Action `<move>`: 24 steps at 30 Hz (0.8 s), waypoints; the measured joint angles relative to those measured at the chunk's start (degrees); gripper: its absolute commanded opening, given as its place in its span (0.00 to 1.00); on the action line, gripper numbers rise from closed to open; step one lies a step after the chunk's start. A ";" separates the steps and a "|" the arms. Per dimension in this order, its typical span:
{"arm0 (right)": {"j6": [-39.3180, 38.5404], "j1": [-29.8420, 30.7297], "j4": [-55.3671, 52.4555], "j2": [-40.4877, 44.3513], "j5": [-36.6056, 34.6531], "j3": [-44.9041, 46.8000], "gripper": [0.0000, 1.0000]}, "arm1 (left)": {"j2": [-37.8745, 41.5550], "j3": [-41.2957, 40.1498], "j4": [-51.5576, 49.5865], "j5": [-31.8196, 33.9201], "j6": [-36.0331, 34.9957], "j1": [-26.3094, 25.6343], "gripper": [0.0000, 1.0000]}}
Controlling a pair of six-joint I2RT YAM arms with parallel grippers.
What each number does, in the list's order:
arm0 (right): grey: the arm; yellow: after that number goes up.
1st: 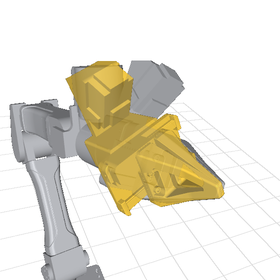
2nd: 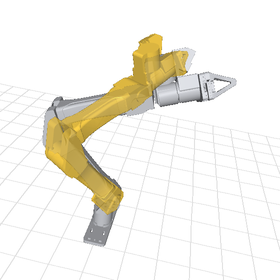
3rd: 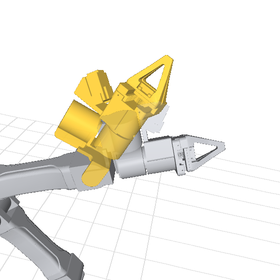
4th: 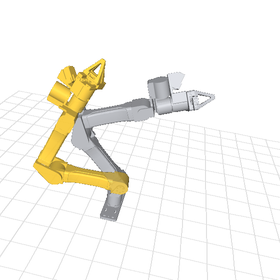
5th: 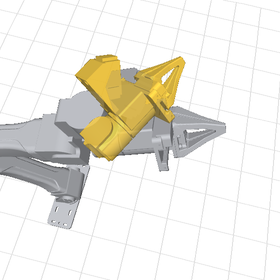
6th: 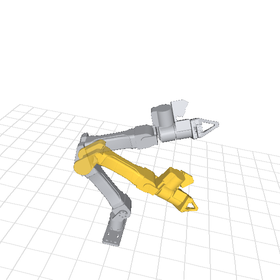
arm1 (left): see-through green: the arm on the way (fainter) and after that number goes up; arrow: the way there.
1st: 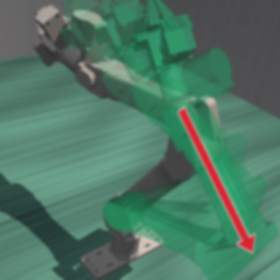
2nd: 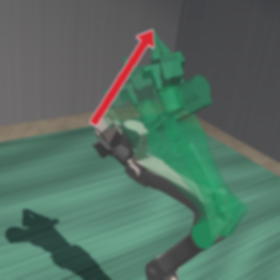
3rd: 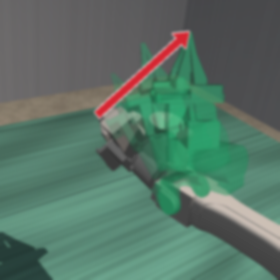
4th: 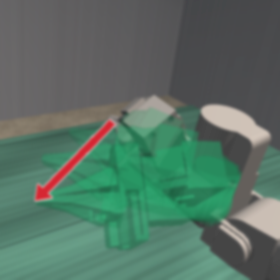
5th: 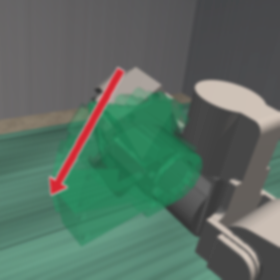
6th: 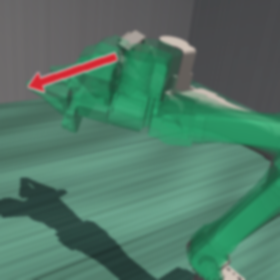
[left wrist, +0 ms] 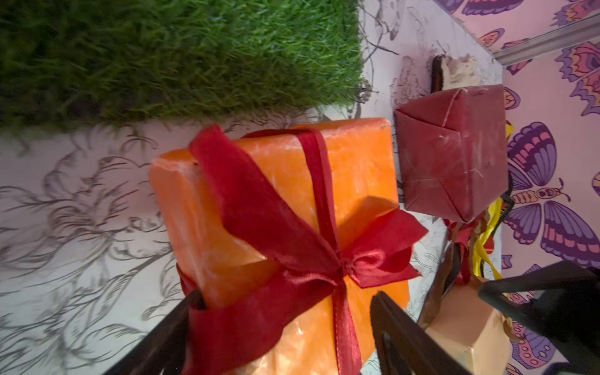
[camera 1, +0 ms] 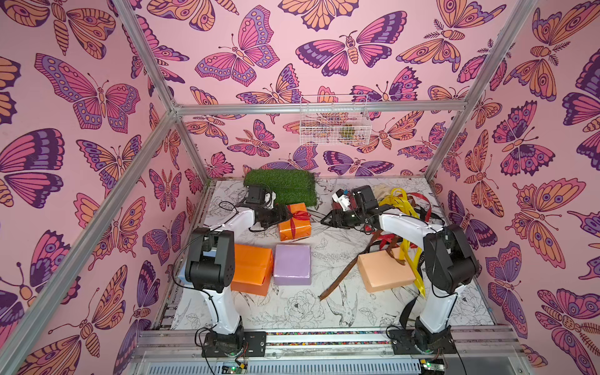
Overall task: Untie the ribbon bows on the gift boxes
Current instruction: Move the gift box to the center of the board.
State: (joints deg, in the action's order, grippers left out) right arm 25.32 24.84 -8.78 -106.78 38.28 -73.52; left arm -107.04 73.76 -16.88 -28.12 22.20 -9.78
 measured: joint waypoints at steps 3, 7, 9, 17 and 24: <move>0.22 0.00 0.07 0.00 -1.46 0.94 0.57 | -0.79 0.22 1.77 -1.38 0.52 -2.03 0.78; 0.28 0.00 0.52 0.00 -3.37 1.46 0.55 | -2.56 0.68 3.26 -2.78 0.66 -4.76 0.76; 0.35 0.00 1.11 0.00 -4.22 1.55 0.55 | -3.45 1.11 3.80 -3.04 0.61 -5.88 0.76; -3.28 0.00 0.04 -0.63 -9.68 0.11 0.56 | -4.20 1.20 4.59 -2.73 -0.28 -7.82 0.74; -7.17 -0.02 -1.55 -5.66 -13.35 -6.51 0.56 | -4.20 1.20 4.74 -1.42 -0.57 -7.80 0.74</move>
State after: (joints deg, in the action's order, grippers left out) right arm 18.15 24.82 -10.33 -112.44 24.93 -80.03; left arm -111.24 74.96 -12.14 -29.54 21.63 -17.58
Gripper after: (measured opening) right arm 0.563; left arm 0.739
